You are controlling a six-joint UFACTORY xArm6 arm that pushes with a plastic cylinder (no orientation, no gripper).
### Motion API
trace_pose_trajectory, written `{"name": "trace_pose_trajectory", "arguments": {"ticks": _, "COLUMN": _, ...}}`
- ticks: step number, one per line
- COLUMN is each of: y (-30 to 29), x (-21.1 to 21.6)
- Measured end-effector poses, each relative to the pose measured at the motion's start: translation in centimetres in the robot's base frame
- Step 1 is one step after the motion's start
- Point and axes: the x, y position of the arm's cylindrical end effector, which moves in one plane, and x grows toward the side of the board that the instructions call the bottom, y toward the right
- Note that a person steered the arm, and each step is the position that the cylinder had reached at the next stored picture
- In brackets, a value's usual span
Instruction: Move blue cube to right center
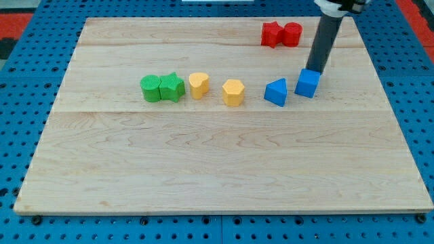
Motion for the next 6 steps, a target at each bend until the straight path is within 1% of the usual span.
{"name": "trace_pose_trajectory", "arguments": {"ticks": 1, "y": -3.9, "x": -1.8}}
{"name": "trace_pose_trajectory", "arguments": {"ticks": 2, "y": -5.3, "x": 1.2}}
{"name": "trace_pose_trajectory", "arguments": {"ticks": 3, "y": -1.5, "x": 2.3}}
{"name": "trace_pose_trajectory", "arguments": {"ticks": 4, "y": 1.2, "x": 2.6}}
{"name": "trace_pose_trajectory", "arguments": {"ticks": 5, "y": 1.2, "x": 4.5}}
{"name": "trace_pose_trajectory", "arguments": {"ticks": 6, "y": -1.1, "x": 1.9}}
